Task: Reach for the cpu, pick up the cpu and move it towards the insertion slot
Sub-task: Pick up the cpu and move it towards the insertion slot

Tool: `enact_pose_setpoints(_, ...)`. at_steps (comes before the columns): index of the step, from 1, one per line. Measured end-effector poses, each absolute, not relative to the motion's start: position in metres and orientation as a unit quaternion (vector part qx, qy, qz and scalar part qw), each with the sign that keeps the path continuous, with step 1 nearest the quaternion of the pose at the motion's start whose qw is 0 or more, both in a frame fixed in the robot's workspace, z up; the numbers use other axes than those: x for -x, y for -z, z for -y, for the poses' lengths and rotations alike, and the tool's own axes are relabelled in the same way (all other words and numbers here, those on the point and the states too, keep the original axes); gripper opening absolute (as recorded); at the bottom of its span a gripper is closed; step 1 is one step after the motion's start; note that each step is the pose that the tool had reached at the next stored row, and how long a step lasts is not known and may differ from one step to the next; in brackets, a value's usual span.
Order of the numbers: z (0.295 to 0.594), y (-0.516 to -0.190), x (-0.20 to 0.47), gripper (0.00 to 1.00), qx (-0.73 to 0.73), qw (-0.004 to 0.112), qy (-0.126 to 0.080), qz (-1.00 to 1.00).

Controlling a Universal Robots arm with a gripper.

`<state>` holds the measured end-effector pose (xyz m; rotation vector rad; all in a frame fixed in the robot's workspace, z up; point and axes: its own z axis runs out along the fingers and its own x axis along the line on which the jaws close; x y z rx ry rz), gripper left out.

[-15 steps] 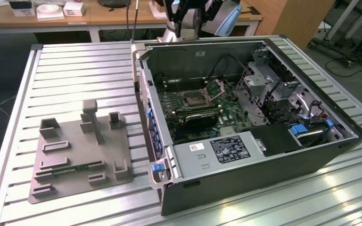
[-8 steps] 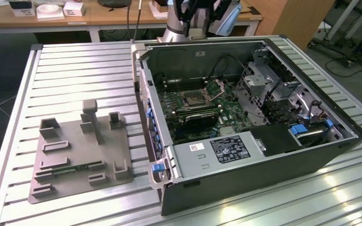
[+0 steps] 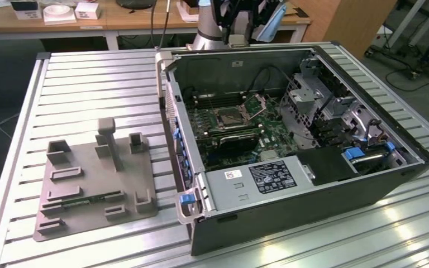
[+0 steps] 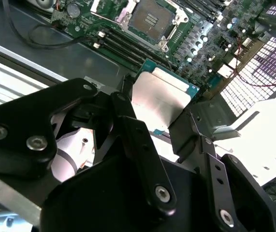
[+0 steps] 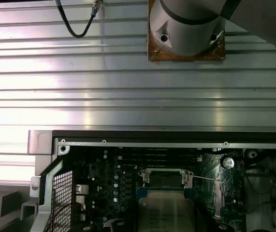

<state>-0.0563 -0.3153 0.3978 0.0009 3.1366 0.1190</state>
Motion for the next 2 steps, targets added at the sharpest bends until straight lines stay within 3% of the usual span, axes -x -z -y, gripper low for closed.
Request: enact_pose_setpoints(2,0.3153,-0.3977,0.0563,0.54,0.000,0.001,-0.038,-0.999)
